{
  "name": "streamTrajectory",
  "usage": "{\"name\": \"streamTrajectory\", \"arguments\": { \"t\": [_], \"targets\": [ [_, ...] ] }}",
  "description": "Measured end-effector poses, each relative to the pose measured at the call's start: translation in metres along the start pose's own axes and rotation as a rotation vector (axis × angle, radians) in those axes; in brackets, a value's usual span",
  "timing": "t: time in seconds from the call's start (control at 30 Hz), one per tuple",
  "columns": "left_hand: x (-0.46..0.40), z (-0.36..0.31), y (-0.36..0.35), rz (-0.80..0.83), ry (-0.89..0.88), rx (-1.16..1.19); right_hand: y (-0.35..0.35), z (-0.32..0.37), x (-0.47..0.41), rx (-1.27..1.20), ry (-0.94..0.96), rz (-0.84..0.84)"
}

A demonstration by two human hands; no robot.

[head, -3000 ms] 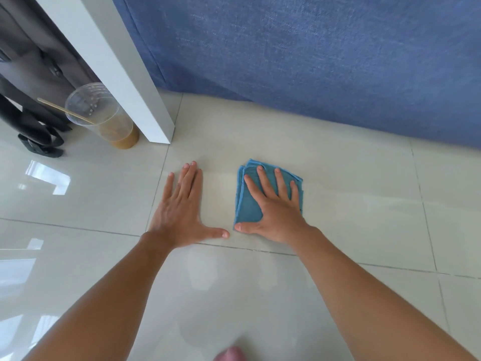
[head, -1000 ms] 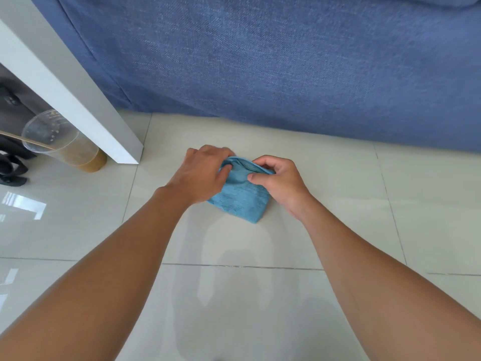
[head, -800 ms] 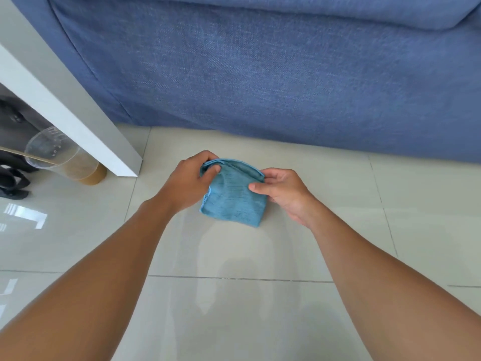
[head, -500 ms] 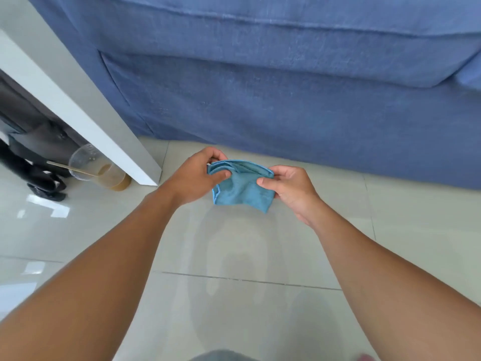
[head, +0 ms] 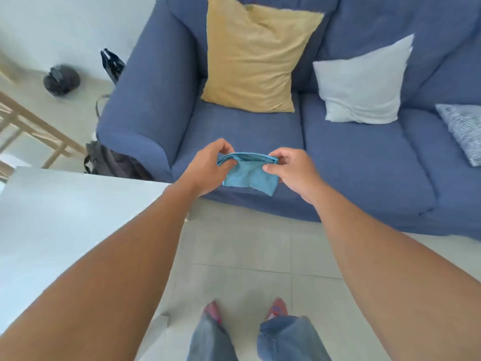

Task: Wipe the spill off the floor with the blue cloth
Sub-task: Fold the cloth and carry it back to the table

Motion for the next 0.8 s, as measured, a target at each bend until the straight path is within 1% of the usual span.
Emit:
{"name": "streamTrajectory", "arguments": {
  "t": [0.1, 0.17, 0.27, 0.4, 0.6, 0.7, 0.8],
  "targets": [
    [0.039, -0.096, 0.062, -0.009, -0.031, -0.001, 0.038, 0.098, 0.055, -0.049, 0.046, -0.019],
    [0.058, -0.142, 0.094, -0.060, -0.050, -0.016, 0.057, 0.144, 0.082, -0.067, 0.078, -0.025],
    [0.073, -0.191, 0.134, -0.199, -0.098, 0.035, 0.083, 0.190, 0.103, -0.127, 0.128, -0.026],
    [0.072, -0.240, 0.166, -0.301, -0.168, 0.119, 0.115, 0.242, 0.109, -0.168, 0.233, 0.001],
    [0.063, -0.266, 0.196, -0.457, -0.189, 0.210, 0.140, 0.297, 0.082, -0.134, 0.350, 0.009],
    [0.071, -0.258, 0.211, -0.578, -0.161, 0.263, 0.128, 0.318, 0.059, -0.102, 0.376, 0.087],
    [0.093, -0.223, 0.214, -0.642, -0.051, 0.397, 0.089, 0.328, 0.038, -0.042, 0.369, 0.236]
  ]
}}
Point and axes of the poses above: each hand's wrist, its own x-axis away from the middle knuckle, its own y-axis out of the back of the hand, z = x × y, the point moved 7 cm from there along -x, towards the middle knuckle, and after that the axes turned 15 degrees about z, right-handed, at the moved point
